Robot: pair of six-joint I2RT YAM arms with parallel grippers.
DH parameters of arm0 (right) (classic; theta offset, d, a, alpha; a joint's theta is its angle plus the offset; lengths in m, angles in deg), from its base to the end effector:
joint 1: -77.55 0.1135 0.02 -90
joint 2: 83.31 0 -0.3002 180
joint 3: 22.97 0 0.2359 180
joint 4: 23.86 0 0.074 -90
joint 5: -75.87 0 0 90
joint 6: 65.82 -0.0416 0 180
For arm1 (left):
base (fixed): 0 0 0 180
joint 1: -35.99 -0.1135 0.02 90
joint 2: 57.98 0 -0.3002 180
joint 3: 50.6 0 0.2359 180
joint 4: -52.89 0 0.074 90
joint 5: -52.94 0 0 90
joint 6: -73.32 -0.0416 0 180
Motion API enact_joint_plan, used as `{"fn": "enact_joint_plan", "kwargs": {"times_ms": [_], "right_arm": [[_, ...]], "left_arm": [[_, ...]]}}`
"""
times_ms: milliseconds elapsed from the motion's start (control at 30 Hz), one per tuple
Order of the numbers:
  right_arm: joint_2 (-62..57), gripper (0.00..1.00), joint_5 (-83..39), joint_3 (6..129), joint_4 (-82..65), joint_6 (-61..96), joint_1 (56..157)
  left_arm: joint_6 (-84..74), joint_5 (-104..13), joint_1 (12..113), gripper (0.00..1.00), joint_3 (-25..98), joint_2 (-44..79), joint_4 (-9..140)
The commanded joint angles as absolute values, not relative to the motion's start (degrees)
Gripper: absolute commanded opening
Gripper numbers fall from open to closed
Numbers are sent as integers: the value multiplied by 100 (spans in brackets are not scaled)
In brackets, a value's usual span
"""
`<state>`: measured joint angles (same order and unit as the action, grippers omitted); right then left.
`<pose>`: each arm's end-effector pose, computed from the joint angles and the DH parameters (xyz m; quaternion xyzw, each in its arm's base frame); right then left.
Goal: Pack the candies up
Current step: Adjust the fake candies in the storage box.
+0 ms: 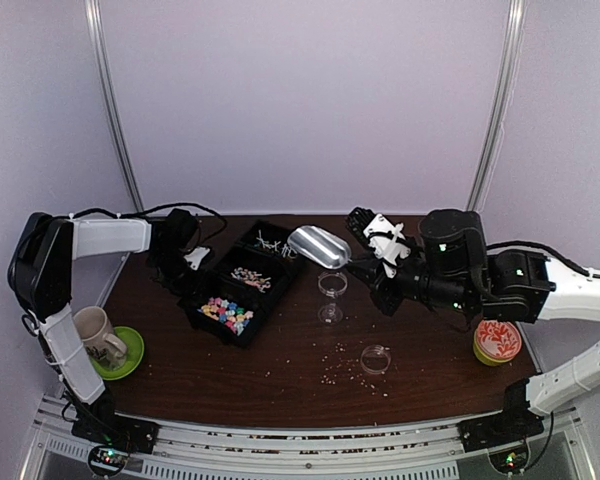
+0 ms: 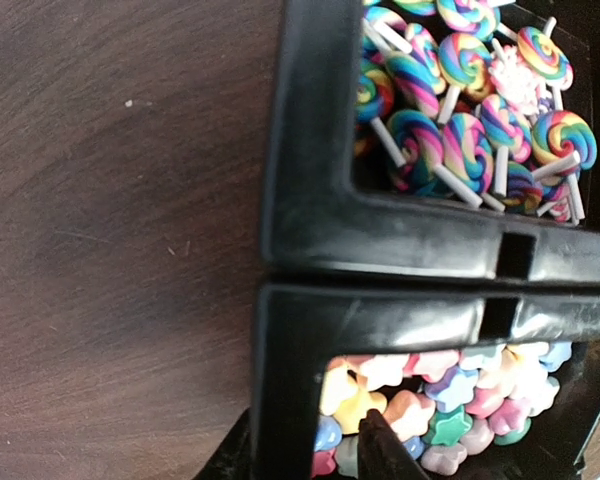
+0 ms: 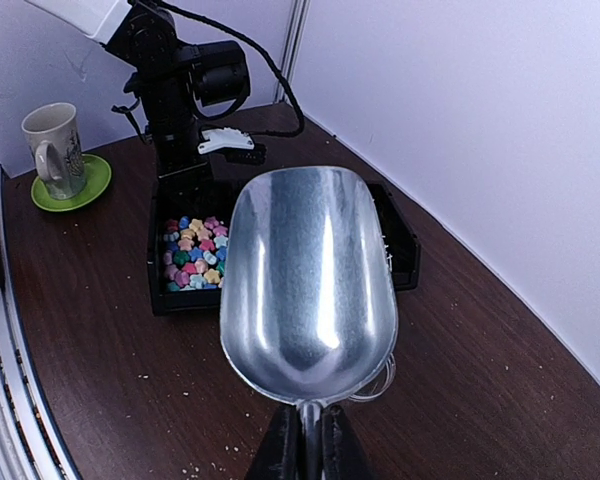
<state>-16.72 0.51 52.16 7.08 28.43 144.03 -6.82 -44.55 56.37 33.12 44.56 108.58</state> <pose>0.1053 0.2155 0.3805 -0.4192 0.7132 0.1945 0.5271 0.3161 -0.1232 0.2194 0.0994 0.9838 -0.0976 0.1129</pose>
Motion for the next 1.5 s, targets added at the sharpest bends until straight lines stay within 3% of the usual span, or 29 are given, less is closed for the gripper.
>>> {"fn": "enact_joint_plan", "kwargs": {"times_ms": [0,433,800,1467], "right_arm": [[-1575,0,-88,5462,748,2797,14391],[-1513,0,-235,5589,930,2832,14383],[-1488,0,-293,5680,1030,2883,14397],[-1429,0,-274,6153,1592,2885,14390]], "left_arm": [[-616,-4536,5687,29,3338,4519,10685],[-640,-4584,5686,0,3361,4660,10676],[-596,-5048,5686,0,3276,4731,10496],[-90,-7222,5642,0,2695,4021,9078]]}}
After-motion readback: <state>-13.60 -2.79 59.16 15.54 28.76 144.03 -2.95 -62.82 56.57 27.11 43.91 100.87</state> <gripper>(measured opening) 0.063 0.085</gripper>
